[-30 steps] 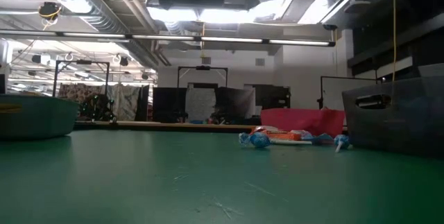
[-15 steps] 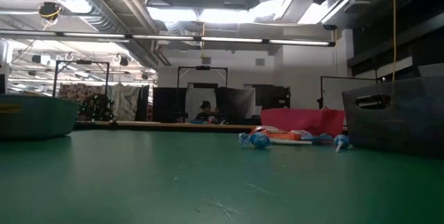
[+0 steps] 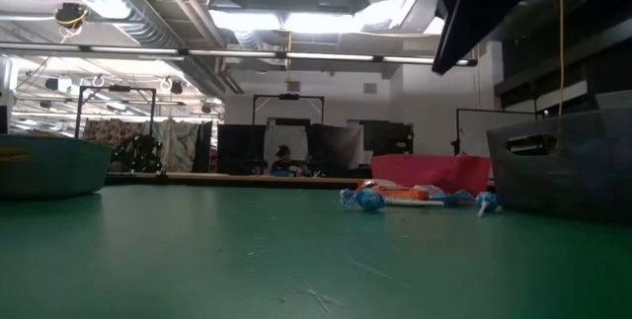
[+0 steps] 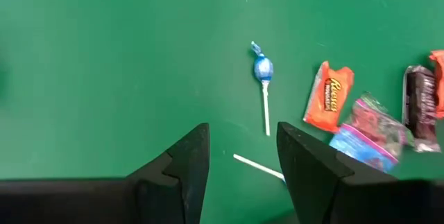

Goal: Sort candy
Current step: Put the blue candy into the white bin

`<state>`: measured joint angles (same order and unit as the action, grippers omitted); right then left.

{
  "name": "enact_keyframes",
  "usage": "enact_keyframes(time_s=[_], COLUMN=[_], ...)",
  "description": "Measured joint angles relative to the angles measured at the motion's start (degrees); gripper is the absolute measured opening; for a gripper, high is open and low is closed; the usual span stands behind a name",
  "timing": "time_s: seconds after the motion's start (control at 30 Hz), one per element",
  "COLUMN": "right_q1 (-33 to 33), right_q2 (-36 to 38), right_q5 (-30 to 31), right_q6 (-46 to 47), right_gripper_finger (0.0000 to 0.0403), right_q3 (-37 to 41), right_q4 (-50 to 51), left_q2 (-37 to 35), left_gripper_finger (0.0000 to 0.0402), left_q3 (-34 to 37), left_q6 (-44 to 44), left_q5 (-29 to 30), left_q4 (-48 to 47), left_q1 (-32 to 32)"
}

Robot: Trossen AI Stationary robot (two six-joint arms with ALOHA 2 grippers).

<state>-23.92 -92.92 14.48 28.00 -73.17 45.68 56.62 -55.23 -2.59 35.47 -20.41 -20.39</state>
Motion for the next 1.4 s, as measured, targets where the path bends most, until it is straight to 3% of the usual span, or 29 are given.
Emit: enact_keyframes(time_s=[0.27,0.63,0.8,1.4], right_q1=[1.5,5.76,5.57,5.6], right_q2=[0.02,0.07,0.07,0.07], right_q5=[1.0,0.93,-0.13,-0.16], right_q6=[-0.05,-0.05,0.01,3.22], right_gripper_finger=[0.0167,0.0167,0.0167,0.0167], right_q3=[6.2,10.52,12.71,19.92], right_q4=[-10.27,-13.94,-20.32,-24.69], left_q2=[-6.26,-20.5,-27.12,-46.32], left_gripper_finger=[0.0141,0.0141,0.0141,0.0141], left_q3=[1.54,22.56,30.7,46.3], left_q6=[0.12,-3.92,-5.98,-2.9], left_q5=[3.02,3.81,5.49,11.02], left_q4=[-4.59,5.78,8.02,8.06], left_q1=[-1.72,-3.36,-3.34,-3.31])
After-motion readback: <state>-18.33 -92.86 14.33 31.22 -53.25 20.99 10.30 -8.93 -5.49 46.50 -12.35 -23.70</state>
